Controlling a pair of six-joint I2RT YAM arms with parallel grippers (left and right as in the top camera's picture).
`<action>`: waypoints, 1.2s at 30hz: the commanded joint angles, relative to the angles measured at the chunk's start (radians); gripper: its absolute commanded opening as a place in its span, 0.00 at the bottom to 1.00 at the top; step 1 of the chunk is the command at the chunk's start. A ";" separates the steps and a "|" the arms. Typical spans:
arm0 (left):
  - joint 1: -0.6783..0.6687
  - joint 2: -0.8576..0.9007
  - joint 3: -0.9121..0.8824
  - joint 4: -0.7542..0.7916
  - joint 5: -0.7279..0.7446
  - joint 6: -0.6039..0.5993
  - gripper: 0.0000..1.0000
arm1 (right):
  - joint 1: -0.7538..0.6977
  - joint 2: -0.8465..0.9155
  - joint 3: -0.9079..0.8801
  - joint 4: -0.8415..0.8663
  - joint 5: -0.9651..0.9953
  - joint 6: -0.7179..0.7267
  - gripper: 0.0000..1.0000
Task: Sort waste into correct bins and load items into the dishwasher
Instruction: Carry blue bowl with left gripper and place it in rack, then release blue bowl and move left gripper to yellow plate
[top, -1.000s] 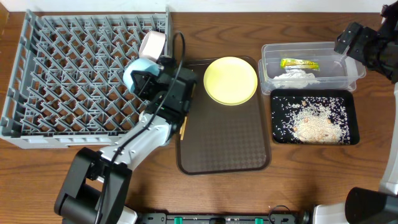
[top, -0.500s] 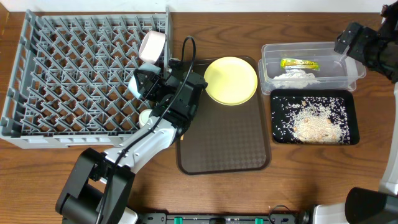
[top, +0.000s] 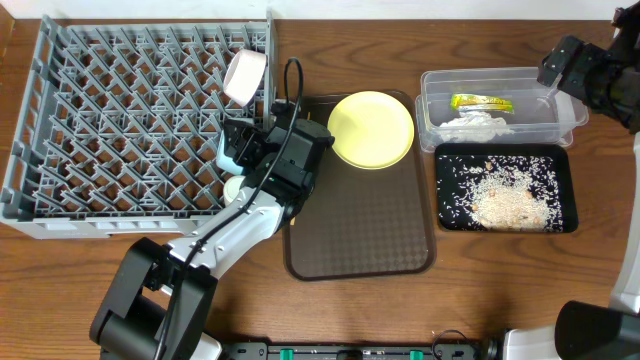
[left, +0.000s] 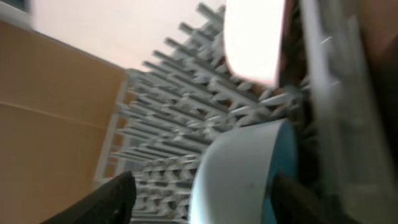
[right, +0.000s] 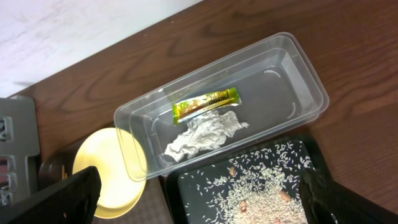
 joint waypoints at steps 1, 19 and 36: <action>0.008 0.008 0.006 0.012 0.065 -0.115 0.76 | -0.002 0.005 0.010 -0.002 -0.005 0.006 0.99; 0.029 0.002 0.620 -0.602 0.722 -0.496 0.93 | -0.001 0.005 0.010 -0.001 -0.005 0.006 0.99; -0.008 0.284 0.705 -0.681 1.161 -0.837 0.90 | -0.001 0.005 0.010 -0.002 -0.005 0.006 0.99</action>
